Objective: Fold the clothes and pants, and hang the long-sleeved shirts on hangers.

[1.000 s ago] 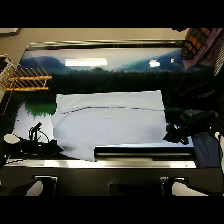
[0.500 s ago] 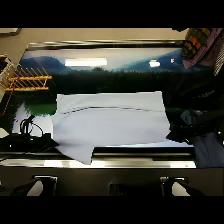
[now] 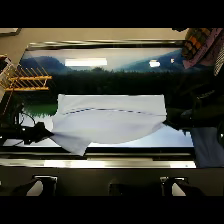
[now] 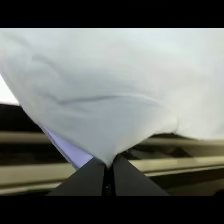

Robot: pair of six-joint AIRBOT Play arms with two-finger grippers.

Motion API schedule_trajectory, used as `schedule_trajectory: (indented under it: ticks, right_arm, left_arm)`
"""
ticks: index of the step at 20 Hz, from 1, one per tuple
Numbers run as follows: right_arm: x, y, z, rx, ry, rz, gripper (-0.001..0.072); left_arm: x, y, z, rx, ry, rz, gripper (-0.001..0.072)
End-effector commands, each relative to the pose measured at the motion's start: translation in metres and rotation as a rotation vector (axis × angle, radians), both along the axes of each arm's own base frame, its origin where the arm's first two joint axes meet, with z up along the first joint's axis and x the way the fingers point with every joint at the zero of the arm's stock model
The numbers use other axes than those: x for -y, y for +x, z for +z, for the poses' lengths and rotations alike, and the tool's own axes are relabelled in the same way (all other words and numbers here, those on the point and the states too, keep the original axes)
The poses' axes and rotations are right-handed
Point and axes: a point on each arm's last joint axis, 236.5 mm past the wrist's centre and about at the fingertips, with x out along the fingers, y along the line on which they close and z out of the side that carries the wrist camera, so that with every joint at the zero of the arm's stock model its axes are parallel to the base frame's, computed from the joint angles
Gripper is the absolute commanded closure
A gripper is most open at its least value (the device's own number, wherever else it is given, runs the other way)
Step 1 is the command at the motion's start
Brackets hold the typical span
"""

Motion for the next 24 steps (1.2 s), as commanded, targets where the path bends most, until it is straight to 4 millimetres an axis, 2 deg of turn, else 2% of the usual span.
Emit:
schedule_trajectory:
  ticks: [1,4,10,15,20,21,22,23,24]
  right_arm:
    - [0.011,0.071,0.012,0.159,-0.105,-0.102,0.0683]
    - [0.017,0.106,0.011,0.155,-0.104,-0.115,0.0683]
    - [0.024,0.165,-0.010,0.136,-0.096,-0.115,0.0683]
    - [0.028,0.193,-0.027,0.126,-0.096,-0.118,0.0683]
    - [0.029,0.196,-0.055,0.080,-0.089,-0.129,0.0677]
    - [0.028,0.195,-0.059,0.068,-0.084,-0.130,0.0602]
    - [0.027,0.192,-0.059,0.052,-0.075,-0.139,0.0518]
    - [0.029,0.188,-0.056,0.031,-0.070,-0.132,0.0447]
    - [0.032,0.183,-0.049,0.007,-0.060,-0.121,0.0322]
  left_arm:
    - [-0.013,0.060,-0.003,0.044,0.002,0.027,0.0693]
    - [-0.011,0.111,-0.007,0.050,-0.009,0.002,0.0693]
    - [0.002,0.192,-0.028,0.031,-0.050,-0.046,0.0693]
    - [-0.003,0.239,-0.047,0.020,-0.059,-0.027,0.0693]
    - [-0.002,0.260,-0.079,-0.015,-0.068,-0.017,0.0693]
    - [-0.001,0.261,-0.082,-0.016,-0.068,-0.021,0.0690]
    - [-0.002,0.262,-0.083,-0.008,-0.064,-0.025,0.0652]
    - [-0.004,0.264,-0.079,0.010,-0.059,-0.033,0.0533]
    - [-0.007,0.268,-0.073,0.026,-0.056,-0.033,0.0430]
